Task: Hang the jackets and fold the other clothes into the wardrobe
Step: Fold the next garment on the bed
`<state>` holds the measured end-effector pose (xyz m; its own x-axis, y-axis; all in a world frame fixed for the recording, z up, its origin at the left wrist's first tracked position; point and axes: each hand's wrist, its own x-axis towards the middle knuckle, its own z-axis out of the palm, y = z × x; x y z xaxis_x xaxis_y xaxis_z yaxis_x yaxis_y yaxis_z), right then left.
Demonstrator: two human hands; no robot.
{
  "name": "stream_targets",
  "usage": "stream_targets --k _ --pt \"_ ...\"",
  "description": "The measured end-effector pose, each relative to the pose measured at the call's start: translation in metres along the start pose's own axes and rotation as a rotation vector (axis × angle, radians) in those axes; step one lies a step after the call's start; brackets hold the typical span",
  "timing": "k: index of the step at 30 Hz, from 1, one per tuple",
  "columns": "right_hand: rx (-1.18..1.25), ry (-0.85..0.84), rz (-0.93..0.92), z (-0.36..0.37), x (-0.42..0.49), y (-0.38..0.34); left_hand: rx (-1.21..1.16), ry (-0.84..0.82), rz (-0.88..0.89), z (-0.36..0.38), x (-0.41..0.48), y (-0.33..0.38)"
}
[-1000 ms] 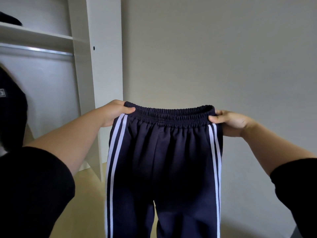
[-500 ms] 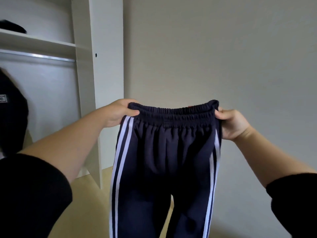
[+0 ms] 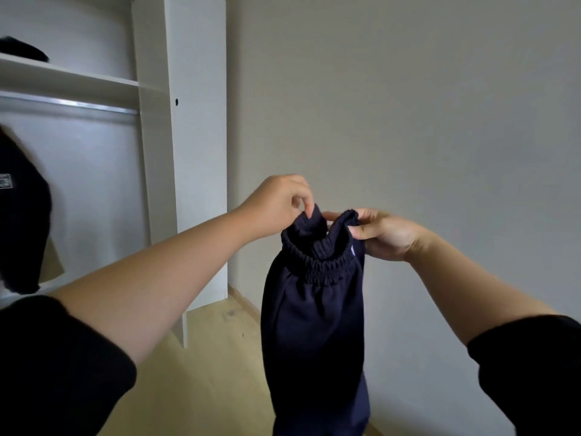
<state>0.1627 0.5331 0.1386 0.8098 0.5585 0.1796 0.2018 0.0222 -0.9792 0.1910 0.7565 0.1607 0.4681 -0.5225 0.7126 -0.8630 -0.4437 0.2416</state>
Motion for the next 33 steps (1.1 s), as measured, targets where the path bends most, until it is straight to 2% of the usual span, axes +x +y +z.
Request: stream_targets --k 3,6,11,14,16,22,24,28,33 --pt "0.027 -0.024 -0.005 0.001 0.001 0.008 -0.169 0.021 -0.069 0.012 0.005 0.008" --pt "0.031 0.027 -0.011 -0.002 0.001 0.015 -0.155 -0.019 -0.106 0.014 0.005 0.004" --pt "0.057 0.255 -0.098 -0.01 -0.003 0.023 -0.011 -0.401 -0.099 0.012 0.0 -0.001" --pt "0.042 0.254 -0.105 -0.014 -0.008 0.024 0.135 -0.558 -0.133 0.014 -0.003 -0.003" --pt "0.017 0.212 -0.086 -0.013 -0.01 0.024 0.123 -0.633 -0.167 0.017 -0.005 -0.001" --pt "0.006 0.259 -0.109 -0.015 -0.018 0.023 -0.257 -0.593 -0.262 0.021 -0.008 0.004" --pt "-0.001 0.309 -0.111 -0.014 -0.02 0.023 -0.209 -0.623 -0.245 0.024 -0.011 0.003" --pt "0.025 0.468 -0.129 -0.018 -0.026 0.026 0.052 -0.672 -0.147 0.034 -0.017 -0.002" --pt "-0.033 0.743 -0.124 -0.018 -0.025 0.037 -0.258 -0.545 -0.327 0.027 -0.009 0.002"
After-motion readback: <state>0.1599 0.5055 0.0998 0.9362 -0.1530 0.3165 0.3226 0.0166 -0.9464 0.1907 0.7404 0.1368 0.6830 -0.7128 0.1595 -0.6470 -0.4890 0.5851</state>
